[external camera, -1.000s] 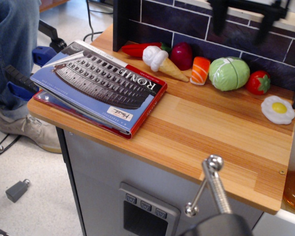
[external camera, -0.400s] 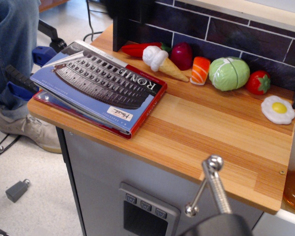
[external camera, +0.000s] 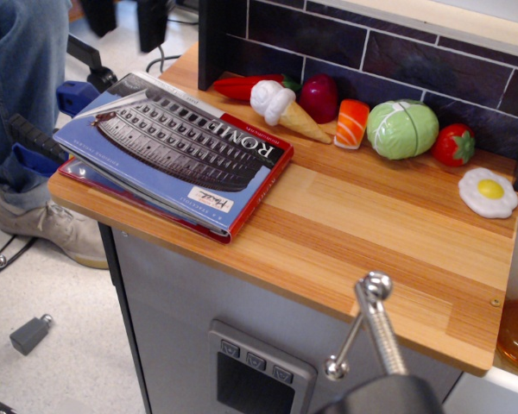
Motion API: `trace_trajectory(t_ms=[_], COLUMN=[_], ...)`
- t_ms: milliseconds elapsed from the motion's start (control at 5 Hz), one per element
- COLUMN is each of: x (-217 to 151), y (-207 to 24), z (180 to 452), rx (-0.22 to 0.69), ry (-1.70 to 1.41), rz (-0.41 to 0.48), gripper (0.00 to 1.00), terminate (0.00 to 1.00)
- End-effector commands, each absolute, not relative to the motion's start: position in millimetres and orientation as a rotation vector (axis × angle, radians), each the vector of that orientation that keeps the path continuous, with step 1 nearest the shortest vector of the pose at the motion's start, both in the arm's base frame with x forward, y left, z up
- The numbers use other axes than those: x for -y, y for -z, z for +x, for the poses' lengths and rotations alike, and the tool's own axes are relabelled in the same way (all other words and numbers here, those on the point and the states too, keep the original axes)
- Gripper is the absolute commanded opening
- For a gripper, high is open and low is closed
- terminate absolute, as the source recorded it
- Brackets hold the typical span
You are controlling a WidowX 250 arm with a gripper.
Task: Open book
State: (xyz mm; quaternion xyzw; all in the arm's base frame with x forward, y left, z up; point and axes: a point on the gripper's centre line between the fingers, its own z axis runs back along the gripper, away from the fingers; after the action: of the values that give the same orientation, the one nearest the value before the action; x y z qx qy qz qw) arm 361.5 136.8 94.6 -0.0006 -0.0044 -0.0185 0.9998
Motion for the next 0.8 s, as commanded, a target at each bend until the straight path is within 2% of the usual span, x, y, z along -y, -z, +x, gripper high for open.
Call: trace_trajectory(t_ms=[0, 200, 600], x=[-163, -154, -115], y=[-80, -73, -74], z=[362, 362, 361], rx=[0.007, 0.017, 0.058], ry=[0.015, 0.029, 0.051], rz=[0.066, 0.069, 0.015], gripper=[1.00, 1.00, 1.00], terminate=[0.00, 0.00, 0.00])
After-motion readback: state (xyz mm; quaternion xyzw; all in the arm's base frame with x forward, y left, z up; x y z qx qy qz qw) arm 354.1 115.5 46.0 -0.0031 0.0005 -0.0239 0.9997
